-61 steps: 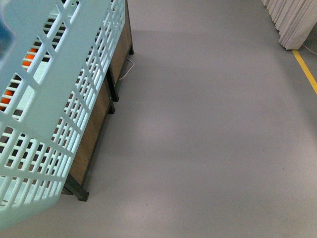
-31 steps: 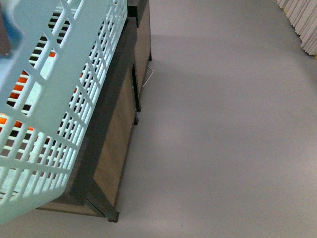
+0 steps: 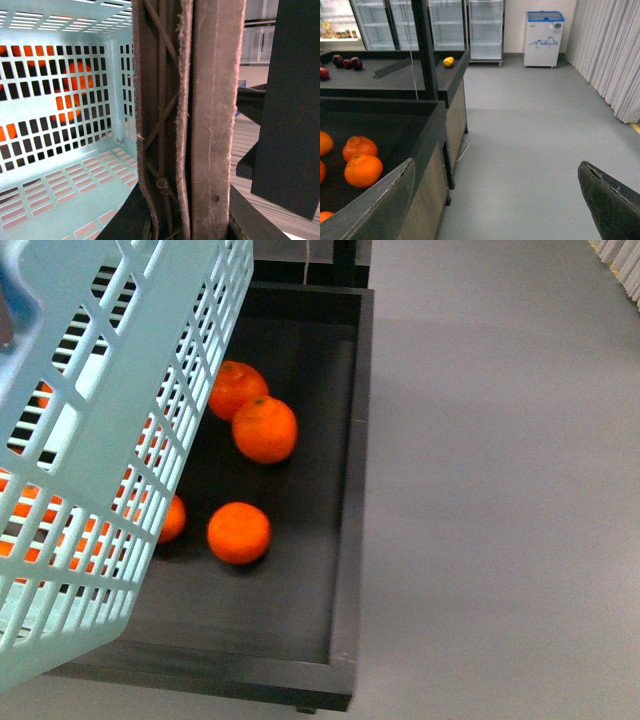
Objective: Pick lemon and mango into basket
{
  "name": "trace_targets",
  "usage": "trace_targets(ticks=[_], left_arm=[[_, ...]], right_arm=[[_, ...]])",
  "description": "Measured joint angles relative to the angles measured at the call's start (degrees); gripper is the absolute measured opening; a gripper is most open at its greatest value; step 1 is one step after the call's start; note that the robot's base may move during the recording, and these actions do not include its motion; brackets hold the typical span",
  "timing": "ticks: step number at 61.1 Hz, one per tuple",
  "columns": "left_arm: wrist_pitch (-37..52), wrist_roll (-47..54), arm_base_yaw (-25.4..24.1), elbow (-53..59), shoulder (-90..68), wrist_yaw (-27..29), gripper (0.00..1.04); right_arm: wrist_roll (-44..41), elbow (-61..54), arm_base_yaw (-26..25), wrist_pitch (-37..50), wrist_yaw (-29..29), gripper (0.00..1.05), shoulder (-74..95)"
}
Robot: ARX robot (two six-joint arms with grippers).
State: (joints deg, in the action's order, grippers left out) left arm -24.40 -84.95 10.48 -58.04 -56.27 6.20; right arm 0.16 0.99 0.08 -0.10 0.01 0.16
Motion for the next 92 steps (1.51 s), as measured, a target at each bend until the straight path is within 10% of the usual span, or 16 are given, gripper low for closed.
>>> trace_targets(ticks=[92], left_arm=[[0.0, 0.0, 0.0, 0.0, 0.1, 0.0, 0.19]], right_arm=[[0.0, 0.0, 0.0, 0.0, 0.1, 0.96, 0.0]])
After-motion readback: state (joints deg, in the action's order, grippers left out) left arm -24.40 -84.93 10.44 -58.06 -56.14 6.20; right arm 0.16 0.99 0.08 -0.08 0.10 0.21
